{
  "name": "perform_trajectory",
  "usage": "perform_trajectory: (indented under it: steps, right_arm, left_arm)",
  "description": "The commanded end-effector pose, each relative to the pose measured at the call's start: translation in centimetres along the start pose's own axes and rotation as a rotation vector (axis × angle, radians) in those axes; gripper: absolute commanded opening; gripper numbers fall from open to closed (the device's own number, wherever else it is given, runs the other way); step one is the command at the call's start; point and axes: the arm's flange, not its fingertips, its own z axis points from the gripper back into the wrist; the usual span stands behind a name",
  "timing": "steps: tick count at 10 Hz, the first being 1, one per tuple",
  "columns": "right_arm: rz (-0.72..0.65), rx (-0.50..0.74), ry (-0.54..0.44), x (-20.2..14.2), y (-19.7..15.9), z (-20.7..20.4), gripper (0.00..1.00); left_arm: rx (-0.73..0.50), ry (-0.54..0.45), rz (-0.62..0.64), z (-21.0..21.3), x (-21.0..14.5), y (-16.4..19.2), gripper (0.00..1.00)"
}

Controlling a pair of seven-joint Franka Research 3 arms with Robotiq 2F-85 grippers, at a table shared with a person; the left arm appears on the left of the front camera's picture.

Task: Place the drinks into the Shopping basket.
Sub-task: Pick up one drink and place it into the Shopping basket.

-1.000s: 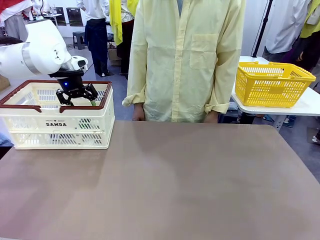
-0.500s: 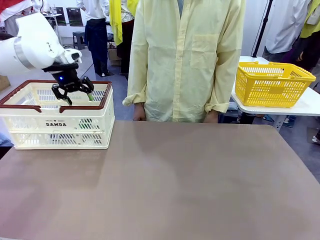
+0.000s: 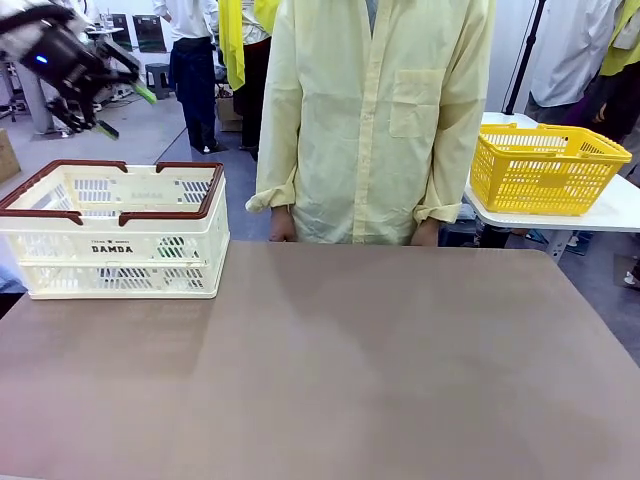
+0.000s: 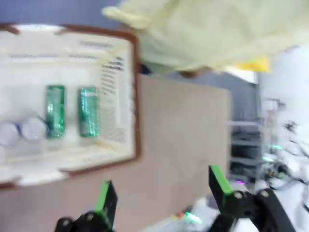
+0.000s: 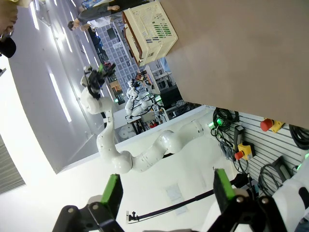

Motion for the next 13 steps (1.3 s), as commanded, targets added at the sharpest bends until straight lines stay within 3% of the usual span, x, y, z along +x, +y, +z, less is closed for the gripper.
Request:
perform_trajectory:
  steps: [1,2,4,6,7,8,9,13]
  right_arm:
    - [0.008,-0.001,-0.009,0.0,0.1,0.0,1.00]
    - [0.008,-0.001,-0.009,0.0,0.1,0.0,1.00]
    - [0.008,-0.001,-0.009,0.0,0.1,0.0,1.00]
    - [0.008,-0.001,-0.009,0.0,0.1,0.0,1.00]
    - [0.008,-0.001,-0.009,0.0,0.1,0.0,1.00]
    - [0.008,-0.001,-0.009,0.0,0.1,0.0,1.00]
    - [0.008,-0.001,-0.009,0.0,0.1,0.0,1.00]
    - [0.008,-0.001,-0.009,0.0,0.1,0.0,1.00]
  left_arm:
    - [-0.247,0.172,-0.020,4.2,-4.9,5.5,1.00]
    - [-0.365,0.227,-0.086,6.3,-7.2,8.2,1.00]
    - [-0.543,0.181,-0.120,9.0,-10.2,13.8,1.00]
    - [-0.683,0.216,-0.020,8.6,-8.4,19.2,1.00]
    - [-0.646,0.229,0.021,7.0,-6.4,20.4,1.00]
    - [-0.616,0.303,0.062,4.9,-4.1,21.1,1.00]
    - [-0.645,0.197,-0.016,8.4,-10.6,20.7,1.00]
    - [-0.645,0.197,-0.016,8.4,-10.6,20.7,1.00]
